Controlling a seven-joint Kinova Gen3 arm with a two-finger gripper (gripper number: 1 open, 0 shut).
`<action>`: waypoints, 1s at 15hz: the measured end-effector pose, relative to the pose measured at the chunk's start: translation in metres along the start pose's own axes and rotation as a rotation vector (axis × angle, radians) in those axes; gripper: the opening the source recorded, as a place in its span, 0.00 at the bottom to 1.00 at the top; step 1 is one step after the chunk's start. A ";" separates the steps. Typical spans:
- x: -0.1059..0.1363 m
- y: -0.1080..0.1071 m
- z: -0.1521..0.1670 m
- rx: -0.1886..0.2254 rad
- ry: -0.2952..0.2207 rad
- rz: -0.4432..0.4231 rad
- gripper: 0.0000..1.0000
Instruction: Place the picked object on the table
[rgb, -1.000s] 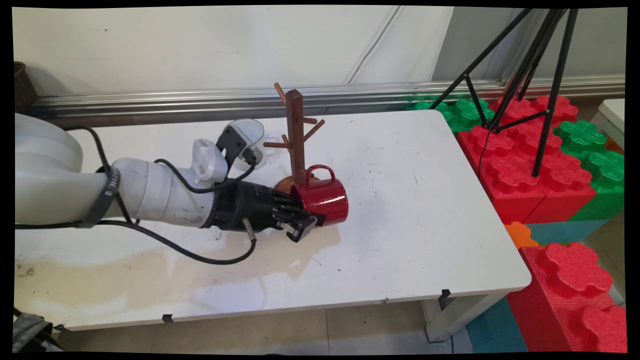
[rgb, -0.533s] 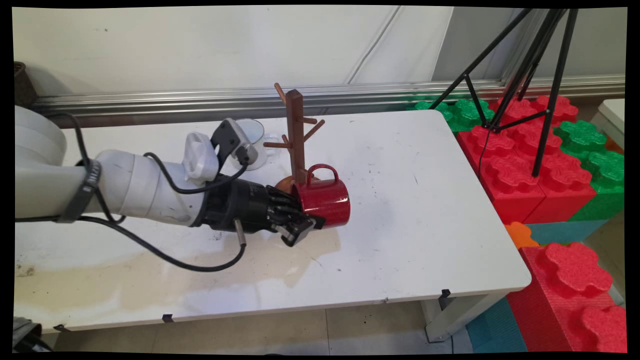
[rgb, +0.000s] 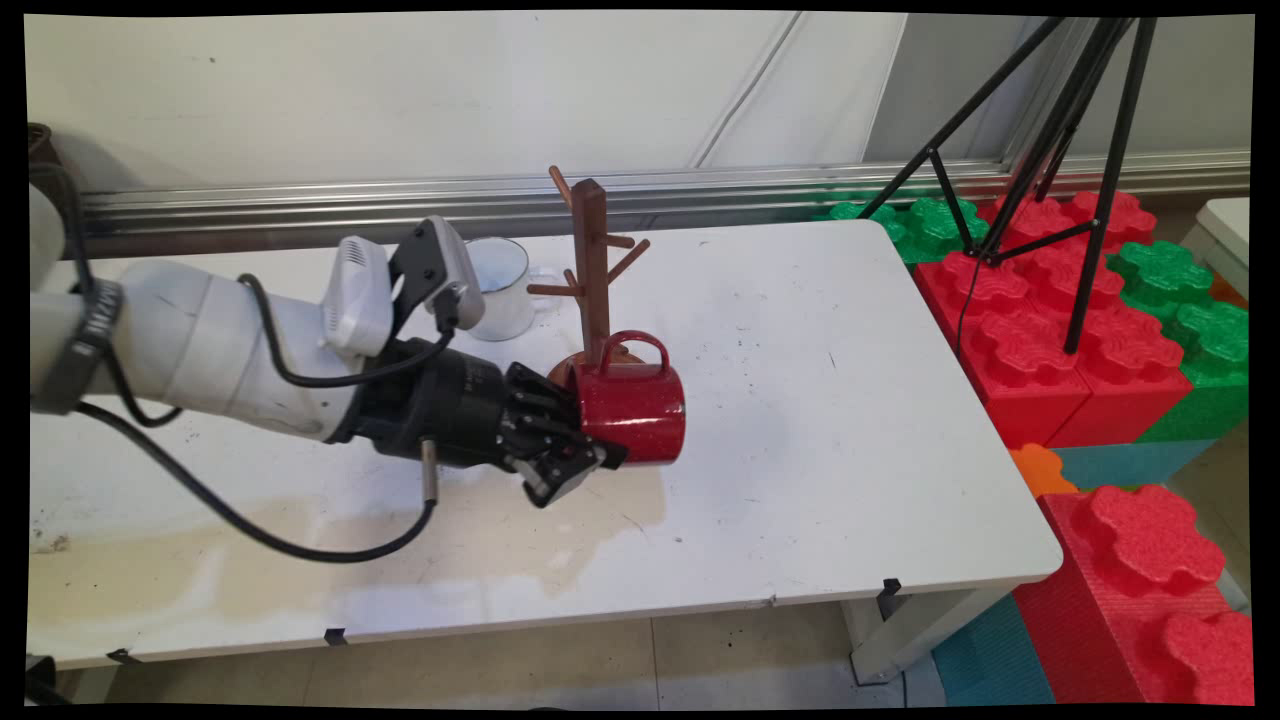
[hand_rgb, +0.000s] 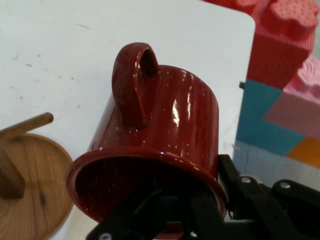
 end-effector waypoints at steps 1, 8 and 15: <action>0.002 0.001 -0.004 -0.001 -0.013 0.010 0.00; 0.005 0.008 -0.042 0.020 -0.143 0.065 0.00; 0.004 0.003 -0.076 0.109 -0.288 0.102 0.00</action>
